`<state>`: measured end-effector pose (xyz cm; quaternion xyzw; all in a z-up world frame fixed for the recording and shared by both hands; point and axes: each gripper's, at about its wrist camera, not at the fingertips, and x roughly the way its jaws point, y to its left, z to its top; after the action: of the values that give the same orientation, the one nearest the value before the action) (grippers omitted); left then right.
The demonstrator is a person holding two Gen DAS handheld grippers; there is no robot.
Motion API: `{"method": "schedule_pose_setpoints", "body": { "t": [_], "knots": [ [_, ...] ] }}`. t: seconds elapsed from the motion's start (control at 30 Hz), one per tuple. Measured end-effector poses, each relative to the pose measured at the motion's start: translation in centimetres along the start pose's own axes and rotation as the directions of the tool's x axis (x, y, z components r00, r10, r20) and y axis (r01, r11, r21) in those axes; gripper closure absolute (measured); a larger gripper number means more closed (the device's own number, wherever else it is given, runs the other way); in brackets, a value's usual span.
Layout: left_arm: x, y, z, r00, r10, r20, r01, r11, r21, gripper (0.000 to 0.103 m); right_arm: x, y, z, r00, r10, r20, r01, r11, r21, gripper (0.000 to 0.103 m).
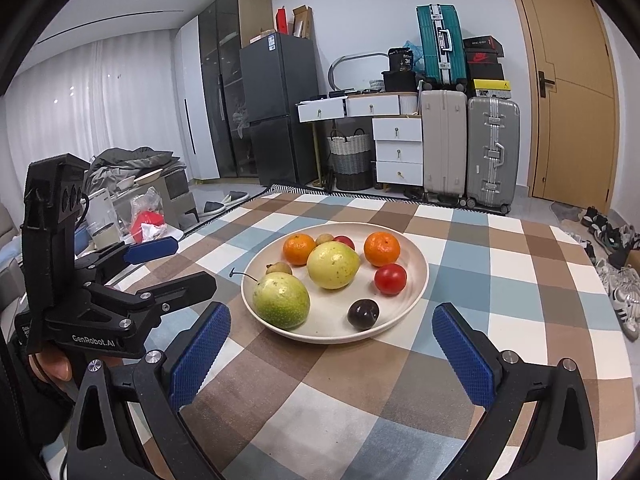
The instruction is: Organize fruits
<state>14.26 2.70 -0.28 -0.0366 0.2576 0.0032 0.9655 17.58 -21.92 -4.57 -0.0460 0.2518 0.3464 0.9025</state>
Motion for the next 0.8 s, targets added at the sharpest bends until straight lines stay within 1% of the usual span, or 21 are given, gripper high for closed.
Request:
{"method": "schedule_pose_setpoints", "body": {
  "t": [0.8],
  "knots": [
    [-0.22,0.01,0.04,1.0,-0.001,0.007,0.001,1.0,0.008,0.0,-0.03,0.01,-0.05,1.0,-0.003,-0.004,0.003,1.0,0.001,0.0]
  ]
}}
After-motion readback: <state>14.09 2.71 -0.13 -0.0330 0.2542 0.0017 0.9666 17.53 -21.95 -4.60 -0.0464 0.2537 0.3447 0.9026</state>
